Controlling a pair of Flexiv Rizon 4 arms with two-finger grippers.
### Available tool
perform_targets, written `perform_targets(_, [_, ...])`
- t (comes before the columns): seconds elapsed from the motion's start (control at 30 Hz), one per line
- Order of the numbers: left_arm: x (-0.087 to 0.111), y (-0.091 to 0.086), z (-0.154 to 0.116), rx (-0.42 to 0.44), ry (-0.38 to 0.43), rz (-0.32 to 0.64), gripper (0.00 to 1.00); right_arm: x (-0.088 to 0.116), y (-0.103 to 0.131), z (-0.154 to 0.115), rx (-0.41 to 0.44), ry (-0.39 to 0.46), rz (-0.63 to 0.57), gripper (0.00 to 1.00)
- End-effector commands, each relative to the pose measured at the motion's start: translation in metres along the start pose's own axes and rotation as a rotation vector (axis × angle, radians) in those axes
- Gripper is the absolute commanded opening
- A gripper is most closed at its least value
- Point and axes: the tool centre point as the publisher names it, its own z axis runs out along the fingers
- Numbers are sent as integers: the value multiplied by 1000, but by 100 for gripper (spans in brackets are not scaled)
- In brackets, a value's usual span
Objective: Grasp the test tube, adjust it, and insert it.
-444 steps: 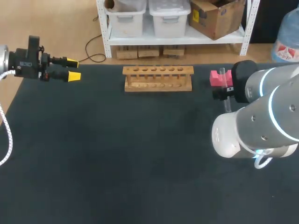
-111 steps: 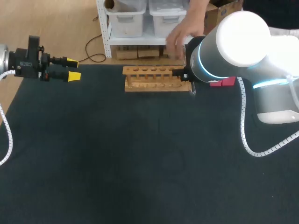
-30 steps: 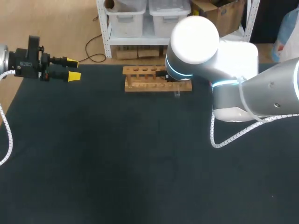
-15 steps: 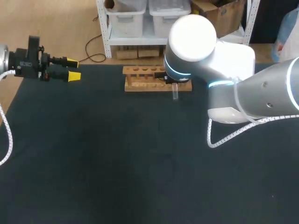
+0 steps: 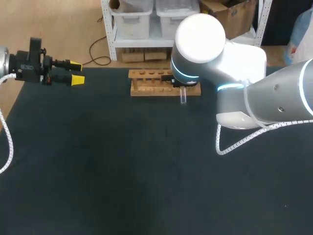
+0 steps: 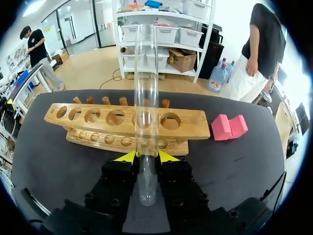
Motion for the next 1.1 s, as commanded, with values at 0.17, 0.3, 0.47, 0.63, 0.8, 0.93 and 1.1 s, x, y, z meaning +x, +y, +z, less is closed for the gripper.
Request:
perform_targets(0.17, [1,0,0,0,-3,3,100,7,-1,-28,3,-41,29,0])
perform_targets(0.3, [1,0,0,0,-3,3,100,10,-2,-41,11,-57,44,0])
perform_targets(0.47, [1,0,0,0,-3,3,100,14,-6,-56,16,-72,54,0])
perform_targets(0.63, [1,0,0,0,-3,3,100,16,-11,-71,24,-86,54,0])
perform_targets(0.8, [1,0,0,0,-3,3,100,17,-15,-85,29,-97,53,0])
perform_targets(0.93, [1,0,0,0,-3,3,100,19,-17,-92,31,-102,51,0])
perform_targets(1.1, [1,0,0,0,-3,3,100,21,-18,-94,28,-103,53,0])
